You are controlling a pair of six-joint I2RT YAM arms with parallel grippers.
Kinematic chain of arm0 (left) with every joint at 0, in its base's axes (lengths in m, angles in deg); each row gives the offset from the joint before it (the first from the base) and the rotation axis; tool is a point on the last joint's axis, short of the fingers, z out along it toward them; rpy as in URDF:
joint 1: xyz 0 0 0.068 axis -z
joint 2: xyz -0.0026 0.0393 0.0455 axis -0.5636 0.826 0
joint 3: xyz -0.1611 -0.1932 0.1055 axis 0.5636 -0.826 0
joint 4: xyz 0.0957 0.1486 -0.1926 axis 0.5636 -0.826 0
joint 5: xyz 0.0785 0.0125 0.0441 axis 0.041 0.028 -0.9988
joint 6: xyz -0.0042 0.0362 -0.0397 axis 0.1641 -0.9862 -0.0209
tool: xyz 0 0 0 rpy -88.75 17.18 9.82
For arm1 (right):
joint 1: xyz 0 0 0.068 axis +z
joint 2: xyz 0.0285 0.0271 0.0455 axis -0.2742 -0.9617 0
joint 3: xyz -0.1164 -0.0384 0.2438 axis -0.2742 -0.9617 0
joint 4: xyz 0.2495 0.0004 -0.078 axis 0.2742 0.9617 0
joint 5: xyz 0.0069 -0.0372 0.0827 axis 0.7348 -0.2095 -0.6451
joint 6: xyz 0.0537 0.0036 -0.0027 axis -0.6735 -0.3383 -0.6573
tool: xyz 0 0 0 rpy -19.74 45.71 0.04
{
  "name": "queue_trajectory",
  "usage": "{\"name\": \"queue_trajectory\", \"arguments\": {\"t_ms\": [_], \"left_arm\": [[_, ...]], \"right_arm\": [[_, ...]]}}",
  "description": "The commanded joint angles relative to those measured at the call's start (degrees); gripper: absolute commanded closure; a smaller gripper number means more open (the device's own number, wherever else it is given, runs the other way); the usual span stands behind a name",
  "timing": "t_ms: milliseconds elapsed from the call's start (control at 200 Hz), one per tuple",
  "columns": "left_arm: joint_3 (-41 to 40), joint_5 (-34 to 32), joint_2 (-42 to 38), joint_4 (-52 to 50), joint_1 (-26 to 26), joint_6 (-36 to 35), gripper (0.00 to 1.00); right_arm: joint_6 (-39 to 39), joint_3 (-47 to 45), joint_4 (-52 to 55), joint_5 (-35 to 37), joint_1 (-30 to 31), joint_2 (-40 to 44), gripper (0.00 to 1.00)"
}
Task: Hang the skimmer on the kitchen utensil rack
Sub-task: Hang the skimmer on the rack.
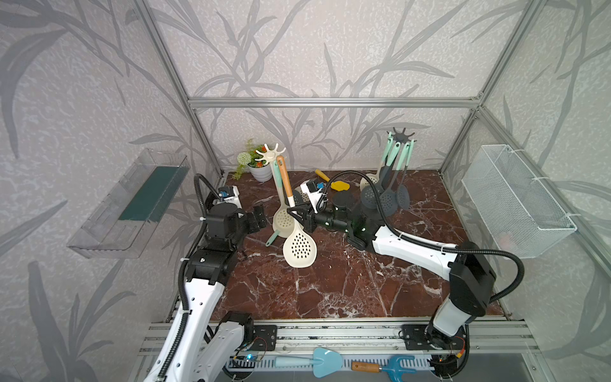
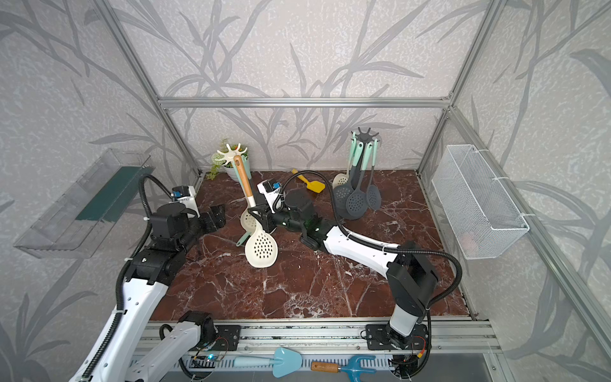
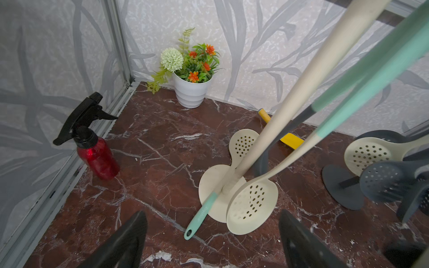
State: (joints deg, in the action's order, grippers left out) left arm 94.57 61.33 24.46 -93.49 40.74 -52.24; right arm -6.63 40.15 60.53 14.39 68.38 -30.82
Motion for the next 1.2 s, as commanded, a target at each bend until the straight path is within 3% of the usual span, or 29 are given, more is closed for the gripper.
{"name": "queue_trajectory", "arguments": {"t_ms": [0,75,465,1195], "left_arm": [[-0.7,-5.0,0.4,-2.4,-0.2,-0.1,0.07],[-1.0,-5.6,0.8,-2.7,-0.4,-0.1,0.01],[-1.1,-6.0,0.6,-3.3,-0.6,-0.1,0.01],[-1.4,-4.8,0.7,-3.2,-0.9,0.2,0.01]], "right_arm": [[-1.3,3.6,-1.0,2.1,1.2,-1.8,1.00],[-1.0,5.0,-0.6,2.7,2.2,-2.8,1.00],[-0.6,10.3,2.5,4.7,4.0,-7.2,1.00],[-4.5,11.6,5.5,8.7,4.0,-10.4,1.00]]}}
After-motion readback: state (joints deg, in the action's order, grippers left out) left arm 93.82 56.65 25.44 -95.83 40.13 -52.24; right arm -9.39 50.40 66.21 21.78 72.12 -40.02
